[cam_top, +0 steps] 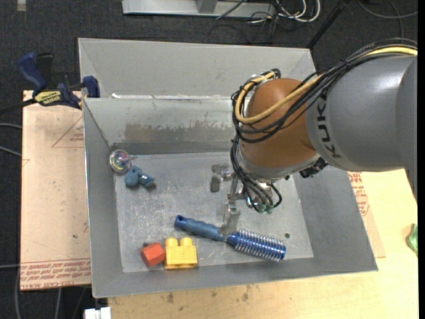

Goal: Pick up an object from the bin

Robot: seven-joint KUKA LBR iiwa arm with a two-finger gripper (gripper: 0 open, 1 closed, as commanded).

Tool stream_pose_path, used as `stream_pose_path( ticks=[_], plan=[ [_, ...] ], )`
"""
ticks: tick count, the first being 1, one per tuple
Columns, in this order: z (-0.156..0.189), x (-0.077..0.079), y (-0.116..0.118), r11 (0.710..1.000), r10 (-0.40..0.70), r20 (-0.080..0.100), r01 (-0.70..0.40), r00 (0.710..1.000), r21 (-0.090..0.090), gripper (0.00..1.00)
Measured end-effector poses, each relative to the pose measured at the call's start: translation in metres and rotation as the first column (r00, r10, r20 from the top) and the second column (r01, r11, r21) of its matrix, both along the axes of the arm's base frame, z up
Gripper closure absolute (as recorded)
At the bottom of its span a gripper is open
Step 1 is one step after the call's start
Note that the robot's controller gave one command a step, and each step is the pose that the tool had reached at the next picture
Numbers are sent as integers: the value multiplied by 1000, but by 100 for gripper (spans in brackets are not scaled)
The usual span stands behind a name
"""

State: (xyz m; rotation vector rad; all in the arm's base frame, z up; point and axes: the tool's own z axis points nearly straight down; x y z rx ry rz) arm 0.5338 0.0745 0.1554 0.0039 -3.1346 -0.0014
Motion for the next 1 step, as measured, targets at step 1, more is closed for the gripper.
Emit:
stream_pose_path(
  ticks=[1],
  plan=[
    [-90, -30, -21, 993, -115, -1, 115, 993, -2, 0]
  ],
)
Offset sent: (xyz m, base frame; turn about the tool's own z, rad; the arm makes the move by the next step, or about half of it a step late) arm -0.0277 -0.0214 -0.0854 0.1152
